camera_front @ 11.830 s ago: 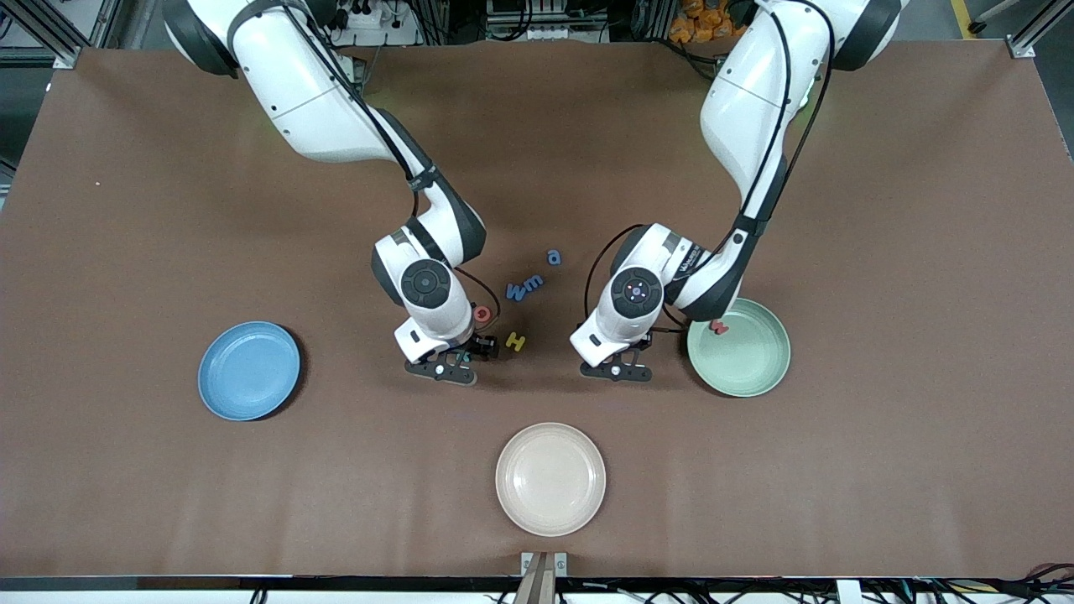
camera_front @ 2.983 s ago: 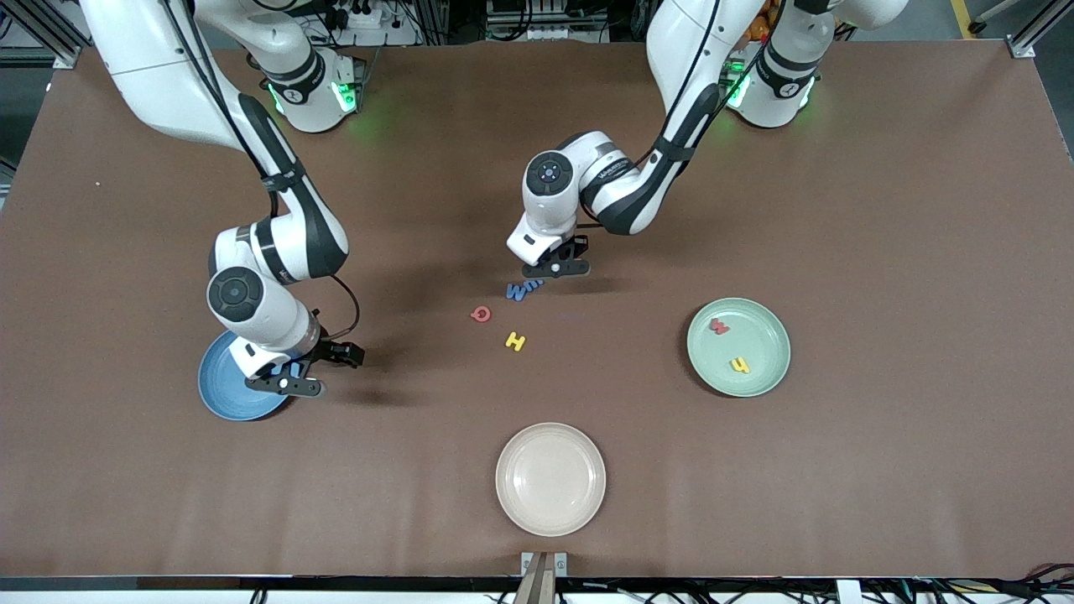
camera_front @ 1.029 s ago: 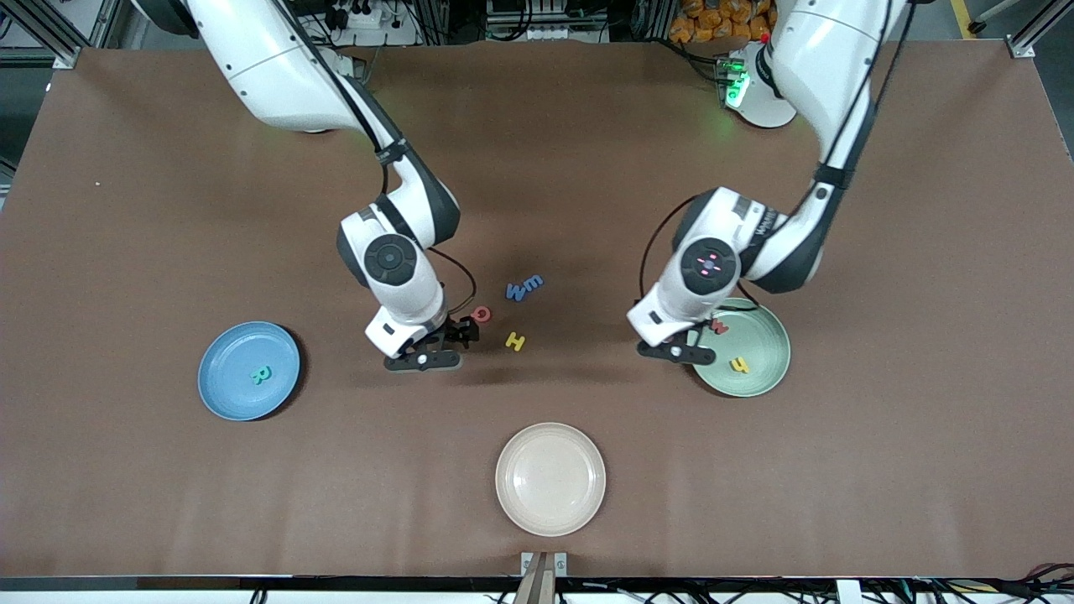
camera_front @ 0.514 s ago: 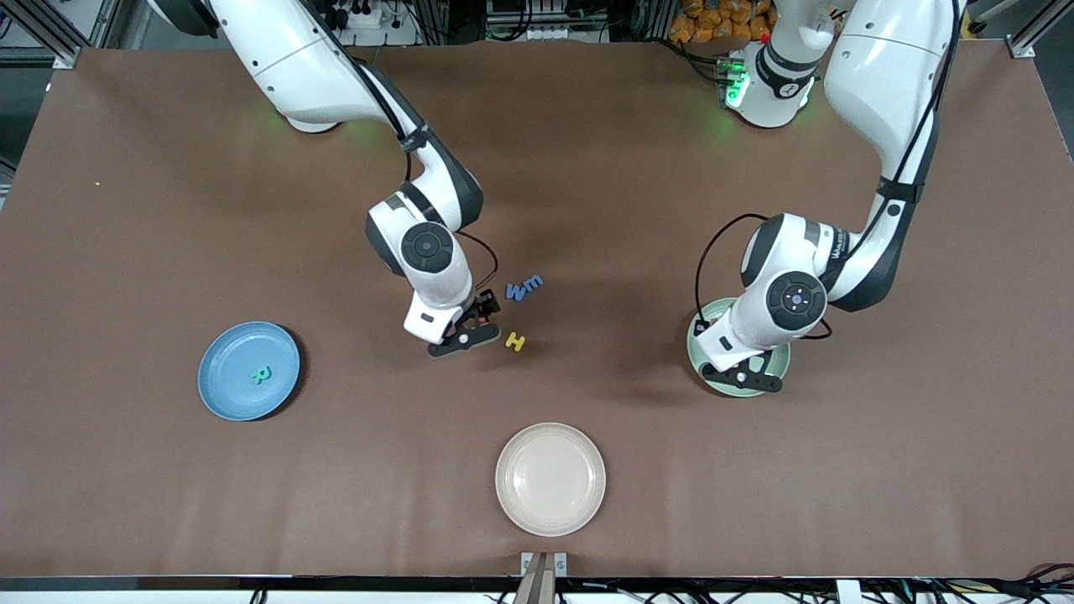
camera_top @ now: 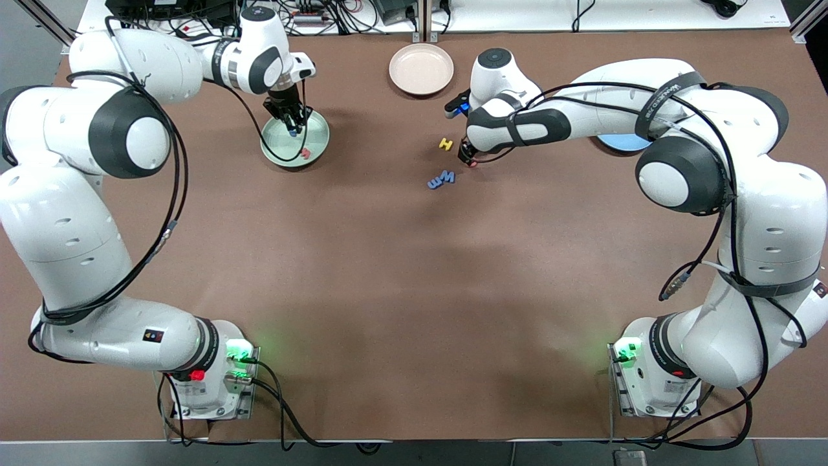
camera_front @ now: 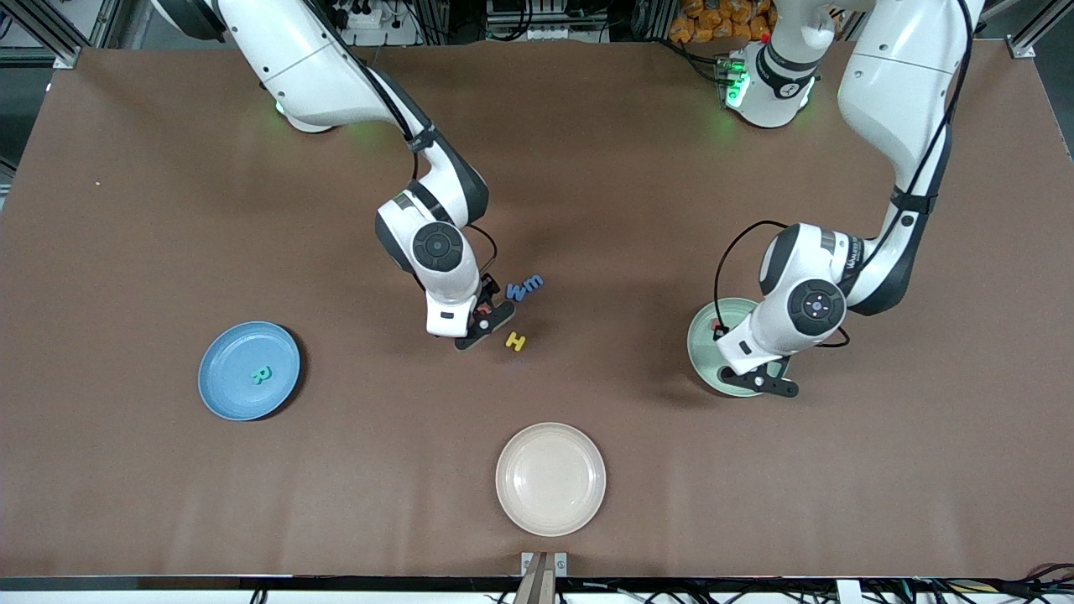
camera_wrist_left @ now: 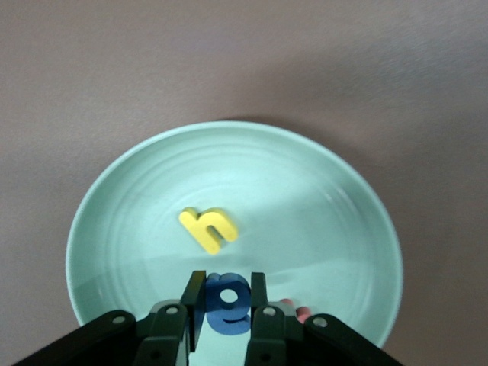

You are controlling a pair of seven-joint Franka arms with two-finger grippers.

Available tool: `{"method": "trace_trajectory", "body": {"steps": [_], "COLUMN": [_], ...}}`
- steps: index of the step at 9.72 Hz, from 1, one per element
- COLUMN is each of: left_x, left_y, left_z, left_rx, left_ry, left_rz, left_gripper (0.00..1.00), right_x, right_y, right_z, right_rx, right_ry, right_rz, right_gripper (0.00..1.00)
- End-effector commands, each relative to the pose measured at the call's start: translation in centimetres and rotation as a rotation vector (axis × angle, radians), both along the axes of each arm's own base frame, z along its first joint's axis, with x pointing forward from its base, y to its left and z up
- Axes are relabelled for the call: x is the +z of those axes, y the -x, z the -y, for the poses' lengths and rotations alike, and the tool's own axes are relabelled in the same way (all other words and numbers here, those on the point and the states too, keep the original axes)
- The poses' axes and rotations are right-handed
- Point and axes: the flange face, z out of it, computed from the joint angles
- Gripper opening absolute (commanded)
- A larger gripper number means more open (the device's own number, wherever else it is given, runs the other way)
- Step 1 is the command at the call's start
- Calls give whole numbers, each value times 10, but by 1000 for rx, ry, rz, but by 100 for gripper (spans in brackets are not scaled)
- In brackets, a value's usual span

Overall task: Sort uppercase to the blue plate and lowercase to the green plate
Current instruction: 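Release the e on the green plate while the right gripper grasps Q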

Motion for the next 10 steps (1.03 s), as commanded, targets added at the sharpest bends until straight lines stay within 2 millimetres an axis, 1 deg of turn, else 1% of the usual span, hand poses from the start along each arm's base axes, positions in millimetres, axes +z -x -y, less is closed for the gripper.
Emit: {"method": "trace_trajectory", "body": {"steps": [1, 2, 3, 4, 5, 6, 7, 8, 9, 10], "left_x": [-3, -3, -4, -6, -6, -3, 0, -1, -3, -4], "left_y": [4, 4, 4, 4, 5, 5, 7, 6, 7, 10], "left_z": [-9, -9, -9, -8, 0, 9, 25, 40, 63, 96], "left_rx": [-17, -15, -9, -7, -6, -10, -9, 35, 73, 106], "left_ry": [-6, -5, -5, -5, -5, 3, 10, 16, 22, 25], "left_rz": [1, 2, 3, 1, 3, 9, 13, 20, 33, 47], "left_gripper": [10, 83, 100, 100, 100, 100, 100, 100, 100, 100], "right_x": [-1, -3, -10, -16, -17, -21, -23, -22, -24, -25], "right_y": [14, 18, 20, 20, 15, 12, 9, 8, 5, 7], "right_z": [-21, -31, -37, -36, -29, -19, -13, -11, -5, -6], "right_rx": [77, 107, 136, 141, 155, 172, 168, 174, 185, 186], "right_ry": [-24, -41, -63, -61, -59, -53, -48, -45, -42, -39], "right_rz": [15, 47, 71, 71, 69, 60, 54, 50, 46, 41], "right_gripper": [100, 100, 100, 100, 100, 100, 100, 100, 100, 100]}}
